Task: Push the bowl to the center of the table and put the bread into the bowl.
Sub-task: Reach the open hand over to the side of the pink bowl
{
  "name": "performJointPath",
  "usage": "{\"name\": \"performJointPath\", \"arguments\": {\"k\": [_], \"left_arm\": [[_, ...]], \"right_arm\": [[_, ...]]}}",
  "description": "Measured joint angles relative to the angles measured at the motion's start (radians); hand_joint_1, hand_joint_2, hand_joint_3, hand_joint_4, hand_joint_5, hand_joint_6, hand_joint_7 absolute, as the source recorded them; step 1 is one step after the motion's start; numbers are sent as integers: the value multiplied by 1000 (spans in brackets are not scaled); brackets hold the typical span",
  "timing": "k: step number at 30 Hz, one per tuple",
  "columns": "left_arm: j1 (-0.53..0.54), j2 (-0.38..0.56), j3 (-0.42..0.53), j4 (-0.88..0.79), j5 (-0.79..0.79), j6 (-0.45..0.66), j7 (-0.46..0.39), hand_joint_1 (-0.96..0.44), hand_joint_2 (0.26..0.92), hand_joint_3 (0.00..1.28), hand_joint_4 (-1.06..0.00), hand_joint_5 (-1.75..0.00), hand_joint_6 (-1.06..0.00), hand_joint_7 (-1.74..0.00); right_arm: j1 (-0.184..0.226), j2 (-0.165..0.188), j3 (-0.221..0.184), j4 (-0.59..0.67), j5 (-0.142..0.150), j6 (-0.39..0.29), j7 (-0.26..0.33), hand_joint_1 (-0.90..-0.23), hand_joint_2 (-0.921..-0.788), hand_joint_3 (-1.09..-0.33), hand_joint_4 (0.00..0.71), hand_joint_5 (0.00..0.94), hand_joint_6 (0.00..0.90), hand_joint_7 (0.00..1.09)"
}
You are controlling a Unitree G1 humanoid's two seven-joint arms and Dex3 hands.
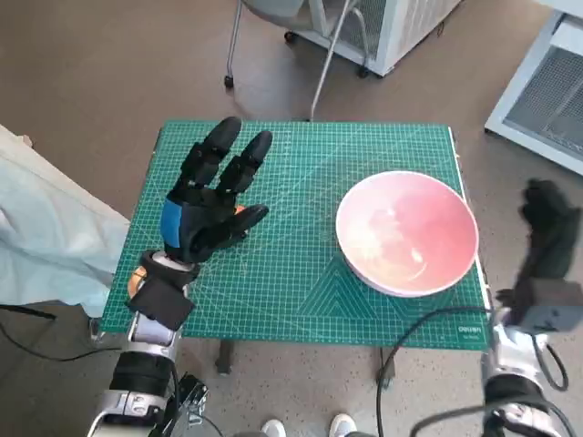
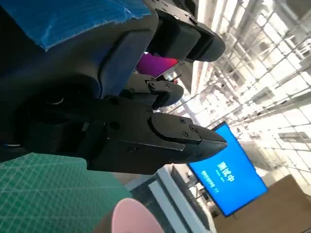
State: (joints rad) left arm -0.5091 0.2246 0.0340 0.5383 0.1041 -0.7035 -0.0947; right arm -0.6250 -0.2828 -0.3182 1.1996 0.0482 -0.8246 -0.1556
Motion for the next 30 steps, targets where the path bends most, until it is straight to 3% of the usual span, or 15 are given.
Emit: {"name": "performJointPath", "arguments": {"k": [6,11,16,30], "left_arm": [[0,3,1,1,-3,-1,-5,-141,921,112,-385,-2,-393,-236],[0,9,3,-1,-5,-1,-7,-141,921,115,-387,-3,-395,-234],[1,14,6,-11,-5,-1,-7,-139,921,121,-389,-4,-399,-232],[47,33,20,-83,-5,24,-5,-138,921,124,-400,-8,-404,-237]], "right_arm": [[-43,25,-28,40,63,75,84,-527,-921,-767,402,0,221,567],[-89,55,-89,58,152,144,190,-508,-921,-758,361,0,228,552],[-121,88,-136,70,215,184,267,-526,-921,-735,335,0,223,545],[-226,163,-194,86,287,260,327,-496,-921,-701,351,6,205,596]]}}
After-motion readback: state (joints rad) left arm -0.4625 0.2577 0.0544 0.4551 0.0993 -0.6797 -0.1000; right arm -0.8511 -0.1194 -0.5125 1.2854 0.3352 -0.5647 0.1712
